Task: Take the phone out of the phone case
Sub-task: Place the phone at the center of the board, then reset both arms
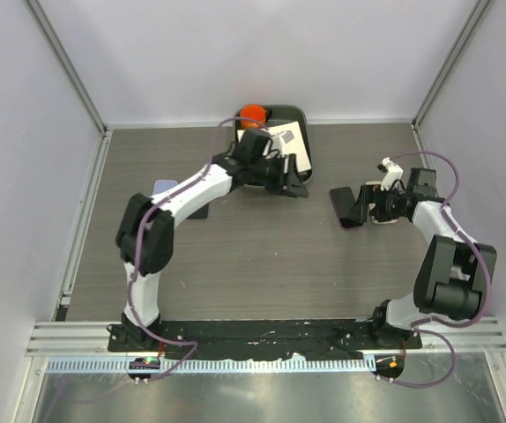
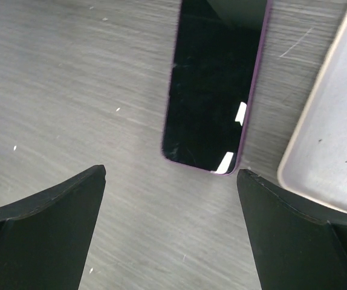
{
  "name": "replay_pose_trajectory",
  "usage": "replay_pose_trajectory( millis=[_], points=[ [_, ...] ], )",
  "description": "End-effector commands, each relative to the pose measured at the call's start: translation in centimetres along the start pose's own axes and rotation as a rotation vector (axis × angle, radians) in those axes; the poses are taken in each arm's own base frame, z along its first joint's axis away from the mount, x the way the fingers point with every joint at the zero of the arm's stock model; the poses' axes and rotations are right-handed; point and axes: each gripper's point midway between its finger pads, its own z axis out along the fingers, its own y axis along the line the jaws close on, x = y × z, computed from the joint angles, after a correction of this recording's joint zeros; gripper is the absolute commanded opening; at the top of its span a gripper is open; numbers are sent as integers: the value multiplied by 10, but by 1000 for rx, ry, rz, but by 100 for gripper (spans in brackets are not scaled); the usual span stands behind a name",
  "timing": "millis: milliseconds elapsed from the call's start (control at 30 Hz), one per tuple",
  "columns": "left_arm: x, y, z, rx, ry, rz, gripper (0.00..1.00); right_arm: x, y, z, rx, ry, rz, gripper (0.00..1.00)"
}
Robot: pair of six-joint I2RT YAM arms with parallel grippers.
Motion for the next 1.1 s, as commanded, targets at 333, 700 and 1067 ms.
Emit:
replay_pose_trajectory(
  millis=[333,700,1067],
  points=[
    [30,57,-183,-146,-83,139,50,-11,-14,42,73,34,-20,95],
    [41,50,-232,-167,-151,195,51,-14,-28,37,164,5,-53,96],
    [48,56,-245,-201,-191,206,51,5,-20,48,84,79,-16,96]
  ],
)
